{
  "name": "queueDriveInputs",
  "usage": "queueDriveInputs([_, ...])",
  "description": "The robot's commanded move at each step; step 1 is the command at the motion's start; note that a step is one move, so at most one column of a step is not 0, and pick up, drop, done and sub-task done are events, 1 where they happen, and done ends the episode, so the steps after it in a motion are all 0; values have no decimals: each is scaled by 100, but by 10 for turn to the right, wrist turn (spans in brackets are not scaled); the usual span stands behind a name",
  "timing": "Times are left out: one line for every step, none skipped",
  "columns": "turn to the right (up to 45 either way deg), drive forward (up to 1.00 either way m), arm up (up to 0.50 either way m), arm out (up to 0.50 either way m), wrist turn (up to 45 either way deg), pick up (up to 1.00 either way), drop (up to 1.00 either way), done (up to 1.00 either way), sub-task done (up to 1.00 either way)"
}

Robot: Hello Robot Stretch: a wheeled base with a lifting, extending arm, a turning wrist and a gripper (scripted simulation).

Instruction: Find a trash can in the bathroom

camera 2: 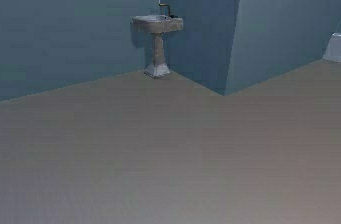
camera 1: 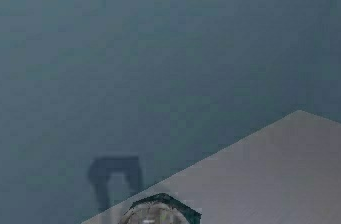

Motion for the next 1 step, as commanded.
queueDriveInputs([0,0,0,0,0,0,0,100,0])
